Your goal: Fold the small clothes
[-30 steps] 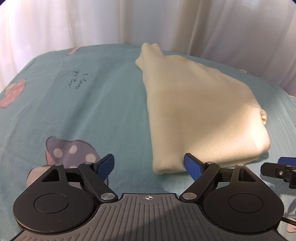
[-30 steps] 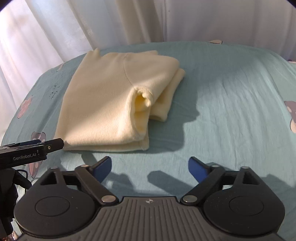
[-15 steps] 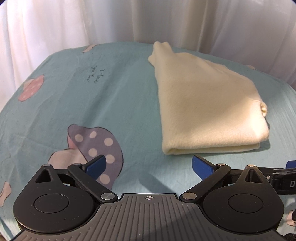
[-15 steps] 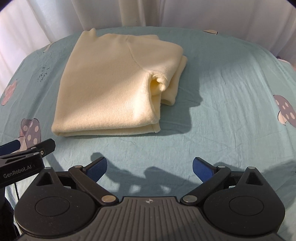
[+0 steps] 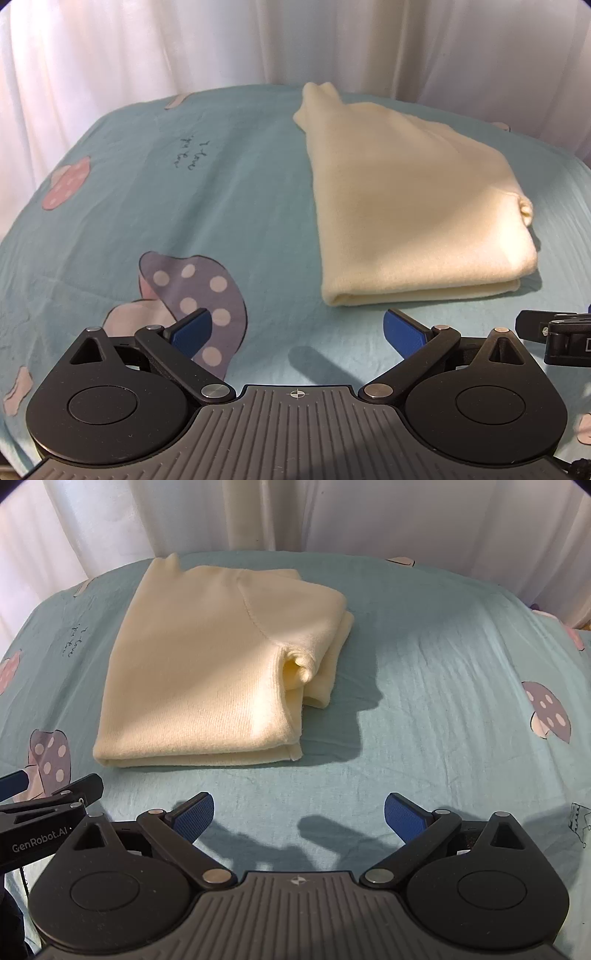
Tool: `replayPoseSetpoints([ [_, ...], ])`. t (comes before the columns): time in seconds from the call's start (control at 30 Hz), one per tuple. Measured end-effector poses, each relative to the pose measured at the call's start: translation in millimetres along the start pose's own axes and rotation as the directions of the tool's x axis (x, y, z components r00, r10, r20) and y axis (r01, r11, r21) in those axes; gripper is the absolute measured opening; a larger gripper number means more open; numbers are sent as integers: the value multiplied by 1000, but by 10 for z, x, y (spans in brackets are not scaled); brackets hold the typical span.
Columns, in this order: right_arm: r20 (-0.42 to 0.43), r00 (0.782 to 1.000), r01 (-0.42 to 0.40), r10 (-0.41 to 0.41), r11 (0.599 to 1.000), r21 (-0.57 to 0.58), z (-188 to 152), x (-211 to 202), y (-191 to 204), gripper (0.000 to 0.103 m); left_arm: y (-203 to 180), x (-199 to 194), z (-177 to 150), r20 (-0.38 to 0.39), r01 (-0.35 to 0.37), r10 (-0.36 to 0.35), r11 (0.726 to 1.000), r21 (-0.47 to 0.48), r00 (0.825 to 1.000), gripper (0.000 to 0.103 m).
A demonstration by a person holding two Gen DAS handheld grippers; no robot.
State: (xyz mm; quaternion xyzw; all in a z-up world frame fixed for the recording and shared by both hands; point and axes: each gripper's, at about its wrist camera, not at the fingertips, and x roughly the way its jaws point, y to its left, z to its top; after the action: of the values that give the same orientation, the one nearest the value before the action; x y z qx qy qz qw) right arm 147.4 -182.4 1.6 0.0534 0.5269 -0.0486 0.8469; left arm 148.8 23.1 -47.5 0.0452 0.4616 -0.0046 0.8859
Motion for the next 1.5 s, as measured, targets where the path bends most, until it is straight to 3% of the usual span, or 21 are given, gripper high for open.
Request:
replayPoseSetpoints([
  [1.5,44,998,45,-44,999,-23,0,-104,-3,99,-44,-2,-25,-8,6,-6,1000,22,1000,102],
])
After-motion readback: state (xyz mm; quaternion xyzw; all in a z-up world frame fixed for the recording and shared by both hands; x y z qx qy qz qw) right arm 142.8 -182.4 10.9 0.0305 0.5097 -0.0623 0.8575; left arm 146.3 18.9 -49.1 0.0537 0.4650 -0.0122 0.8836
